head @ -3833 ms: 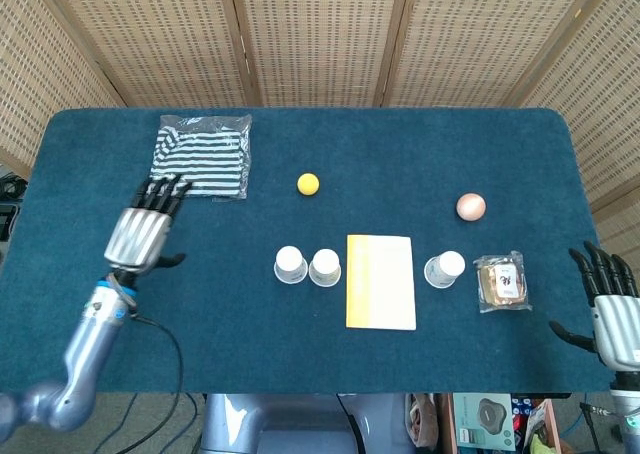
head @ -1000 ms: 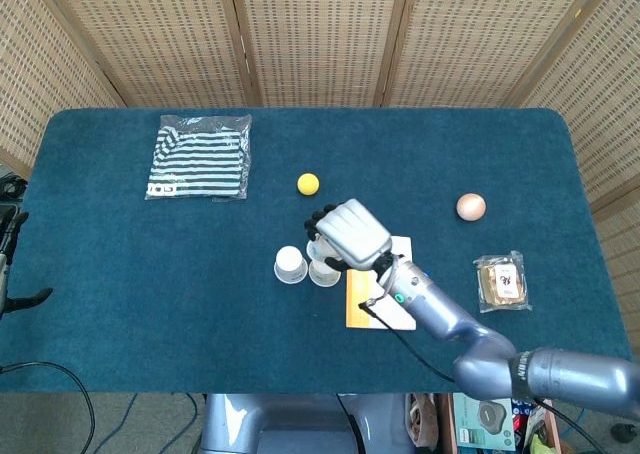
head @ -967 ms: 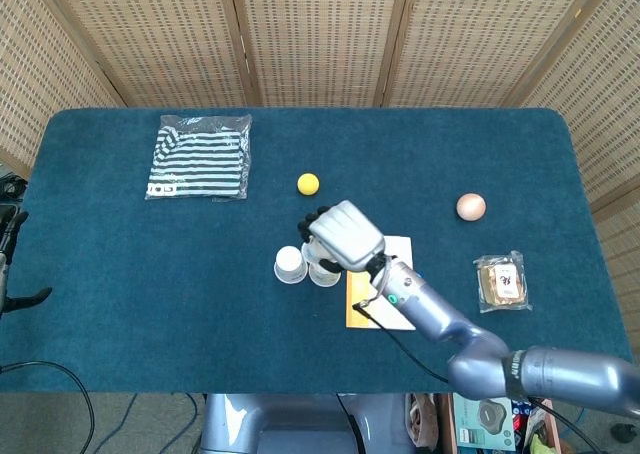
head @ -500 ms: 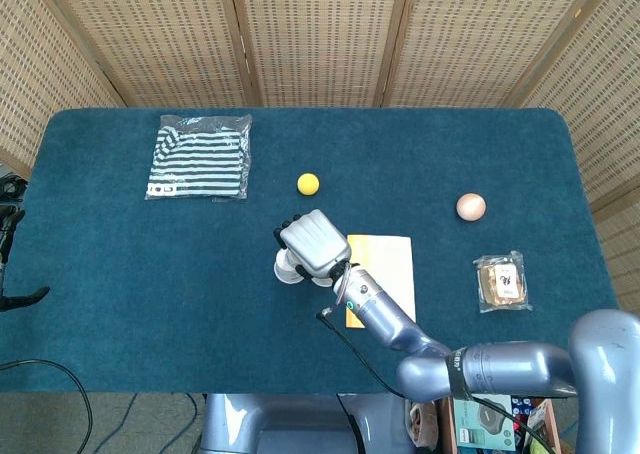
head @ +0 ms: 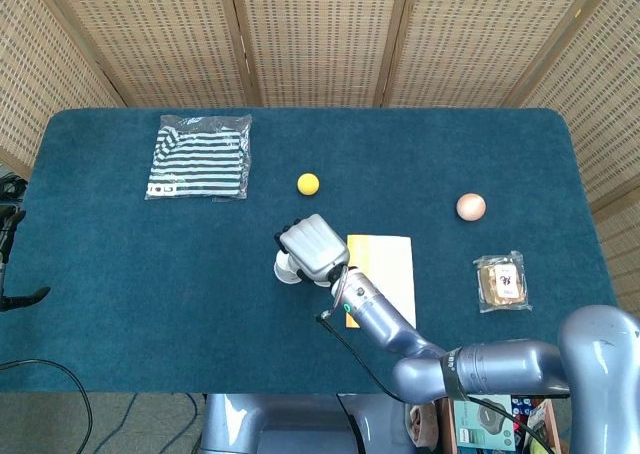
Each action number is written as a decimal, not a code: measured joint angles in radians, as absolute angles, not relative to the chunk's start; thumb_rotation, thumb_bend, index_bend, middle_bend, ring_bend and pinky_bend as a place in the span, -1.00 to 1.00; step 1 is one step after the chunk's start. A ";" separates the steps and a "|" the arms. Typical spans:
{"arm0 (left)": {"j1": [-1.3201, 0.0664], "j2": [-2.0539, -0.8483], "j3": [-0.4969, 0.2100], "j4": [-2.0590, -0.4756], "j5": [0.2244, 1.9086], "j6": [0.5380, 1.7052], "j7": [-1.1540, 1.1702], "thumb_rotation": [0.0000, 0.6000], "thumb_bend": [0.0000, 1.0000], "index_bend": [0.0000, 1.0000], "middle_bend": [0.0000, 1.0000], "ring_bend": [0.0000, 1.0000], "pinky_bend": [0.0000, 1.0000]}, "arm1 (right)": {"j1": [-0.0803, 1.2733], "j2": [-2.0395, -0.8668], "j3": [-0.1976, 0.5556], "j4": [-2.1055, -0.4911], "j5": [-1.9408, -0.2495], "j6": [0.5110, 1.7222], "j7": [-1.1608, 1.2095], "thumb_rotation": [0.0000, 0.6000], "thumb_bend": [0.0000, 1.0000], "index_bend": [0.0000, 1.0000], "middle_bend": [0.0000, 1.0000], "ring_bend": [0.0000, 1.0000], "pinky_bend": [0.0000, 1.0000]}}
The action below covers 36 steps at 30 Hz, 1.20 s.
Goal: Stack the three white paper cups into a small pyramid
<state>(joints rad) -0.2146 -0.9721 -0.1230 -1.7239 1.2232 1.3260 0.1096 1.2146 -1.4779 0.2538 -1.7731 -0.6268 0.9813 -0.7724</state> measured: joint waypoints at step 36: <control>-0.192 -0.957 -0.114 -1.740 1.268 1.351 0.080 1.00 -0.79 -1.00 -1.00 -1.00 -1.00 | 1.026 -1.155 0.035 -2.024 -1.007 1.199 -0.733 1.00 -0.51 -0.65 -0.97 -0.99 -1.00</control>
<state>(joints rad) -0.1916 -0.9568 -0.1135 -1.7403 1.2685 1.3508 0.0799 1.0260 -1.1549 0.0349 -2.0237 -1.0071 1.1989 -0.7325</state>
